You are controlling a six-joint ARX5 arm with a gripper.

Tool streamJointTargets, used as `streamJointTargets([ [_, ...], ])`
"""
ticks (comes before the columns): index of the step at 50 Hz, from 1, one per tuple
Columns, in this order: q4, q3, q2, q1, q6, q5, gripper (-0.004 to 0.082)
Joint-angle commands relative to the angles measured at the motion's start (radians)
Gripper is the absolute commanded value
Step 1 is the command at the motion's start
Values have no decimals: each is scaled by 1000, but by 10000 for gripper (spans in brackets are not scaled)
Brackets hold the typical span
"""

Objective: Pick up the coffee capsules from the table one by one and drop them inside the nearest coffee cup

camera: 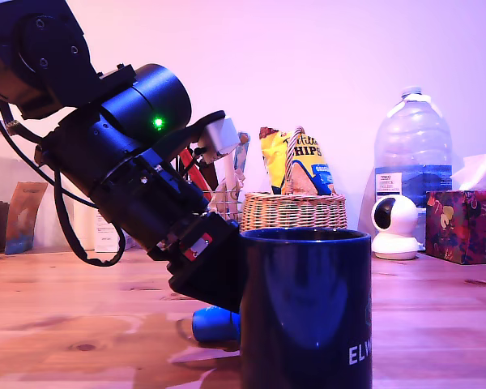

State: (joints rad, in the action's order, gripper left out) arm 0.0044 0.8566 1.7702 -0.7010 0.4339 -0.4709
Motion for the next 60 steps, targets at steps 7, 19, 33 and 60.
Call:
streamJointTargets([
  [7, 27, -3, -17, 10, -8, 7, 413],
  [19, 28, -3, -17, 10, -9, 7, 418],
  [33, 27, -3, -39, 10, -19, 46, 599],
  [60, -158, -4, -97, 21, -16, 80, 599],
])
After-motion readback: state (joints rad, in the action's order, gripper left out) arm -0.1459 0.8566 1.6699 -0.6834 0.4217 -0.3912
